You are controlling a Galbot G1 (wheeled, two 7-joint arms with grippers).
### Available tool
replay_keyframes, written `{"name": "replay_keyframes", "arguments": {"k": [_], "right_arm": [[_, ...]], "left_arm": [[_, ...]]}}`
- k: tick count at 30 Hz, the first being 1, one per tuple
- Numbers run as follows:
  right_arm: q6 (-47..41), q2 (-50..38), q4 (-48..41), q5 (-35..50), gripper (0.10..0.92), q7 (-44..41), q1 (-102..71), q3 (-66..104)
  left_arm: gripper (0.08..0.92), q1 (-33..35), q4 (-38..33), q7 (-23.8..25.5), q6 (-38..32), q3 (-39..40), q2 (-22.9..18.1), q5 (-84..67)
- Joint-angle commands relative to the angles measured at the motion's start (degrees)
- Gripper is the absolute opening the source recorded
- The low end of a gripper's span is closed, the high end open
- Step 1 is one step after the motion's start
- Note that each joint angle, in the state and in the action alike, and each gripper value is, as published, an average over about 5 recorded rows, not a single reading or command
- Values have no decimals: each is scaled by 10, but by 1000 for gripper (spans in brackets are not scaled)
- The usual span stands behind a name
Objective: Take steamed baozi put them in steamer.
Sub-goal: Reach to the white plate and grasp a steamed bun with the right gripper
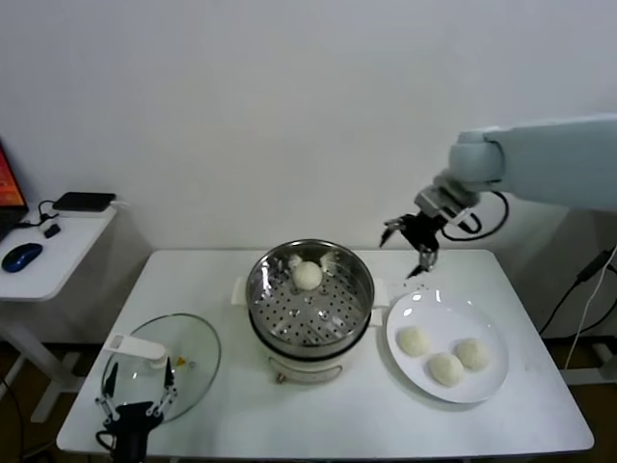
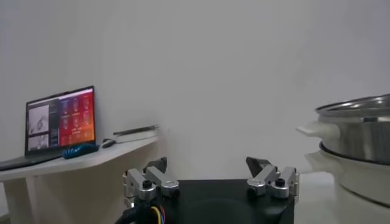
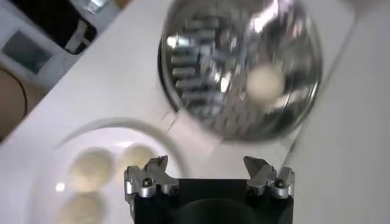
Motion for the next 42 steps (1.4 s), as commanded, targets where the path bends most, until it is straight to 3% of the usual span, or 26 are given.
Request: {"name": "replay_keyframes", "arguments": {"k": [1,15,26,42], "right_arm": [[-270,-61,70,10,823,27,-78,-11],[-287,-65,-10,-17,823,70,-284,151],[-238,-60,-71,-87,823,70,-332,183],[-218,-35,-112,-96,820,79,-371,219]], "left_arm": [[823,-3,5,1,0,0,3,1],[823,3,11,1,-5,-5,3,9],[823,4,17,-1,-11,-4,0,14],[823,1,23,-4,-15,-6,-1,19]]}}
